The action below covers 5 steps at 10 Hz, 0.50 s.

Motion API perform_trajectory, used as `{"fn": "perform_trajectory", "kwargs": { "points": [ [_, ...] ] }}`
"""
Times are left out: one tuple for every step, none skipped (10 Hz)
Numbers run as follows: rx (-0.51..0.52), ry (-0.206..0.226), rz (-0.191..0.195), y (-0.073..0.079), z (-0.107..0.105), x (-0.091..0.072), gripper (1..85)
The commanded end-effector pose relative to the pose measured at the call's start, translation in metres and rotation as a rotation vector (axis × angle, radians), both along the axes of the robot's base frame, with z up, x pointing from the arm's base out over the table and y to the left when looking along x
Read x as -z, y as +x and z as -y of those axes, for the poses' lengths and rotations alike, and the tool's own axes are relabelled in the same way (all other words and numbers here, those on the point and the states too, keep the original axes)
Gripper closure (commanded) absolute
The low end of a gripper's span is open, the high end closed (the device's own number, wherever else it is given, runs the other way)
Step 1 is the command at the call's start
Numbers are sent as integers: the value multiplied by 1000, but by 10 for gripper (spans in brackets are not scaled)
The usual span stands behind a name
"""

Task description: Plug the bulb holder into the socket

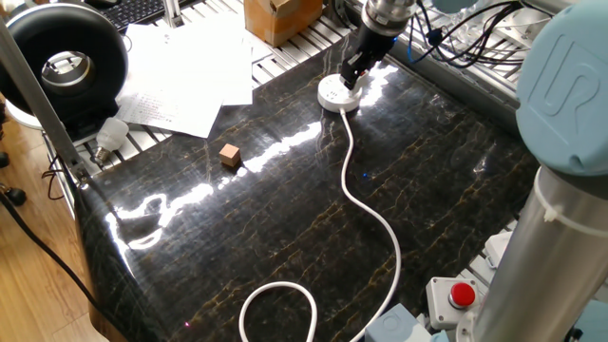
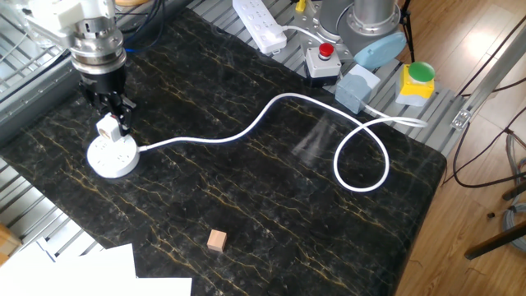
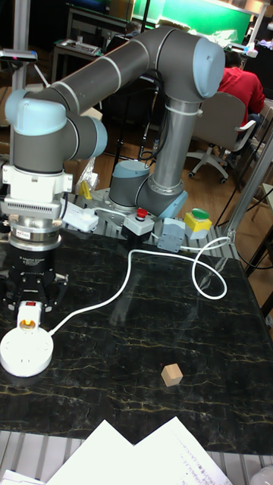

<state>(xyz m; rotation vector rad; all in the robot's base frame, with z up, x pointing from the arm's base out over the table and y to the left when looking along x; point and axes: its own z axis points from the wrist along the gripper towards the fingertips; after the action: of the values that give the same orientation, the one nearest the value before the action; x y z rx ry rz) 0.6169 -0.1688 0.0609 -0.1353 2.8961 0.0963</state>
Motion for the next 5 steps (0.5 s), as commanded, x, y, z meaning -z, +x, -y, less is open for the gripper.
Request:
{"fn": "perform_trajectory", "kwargs": {
  "points": [
    [-5,11,32,14,-3,6,840],
    [-12,12,37,16,-3,6,840],
    [-19,10,41,17,-1,6,840],
    [-23,14,43,18,-2,6,840],
    [-31,10,43,18,0,5,840]
  ]
}}
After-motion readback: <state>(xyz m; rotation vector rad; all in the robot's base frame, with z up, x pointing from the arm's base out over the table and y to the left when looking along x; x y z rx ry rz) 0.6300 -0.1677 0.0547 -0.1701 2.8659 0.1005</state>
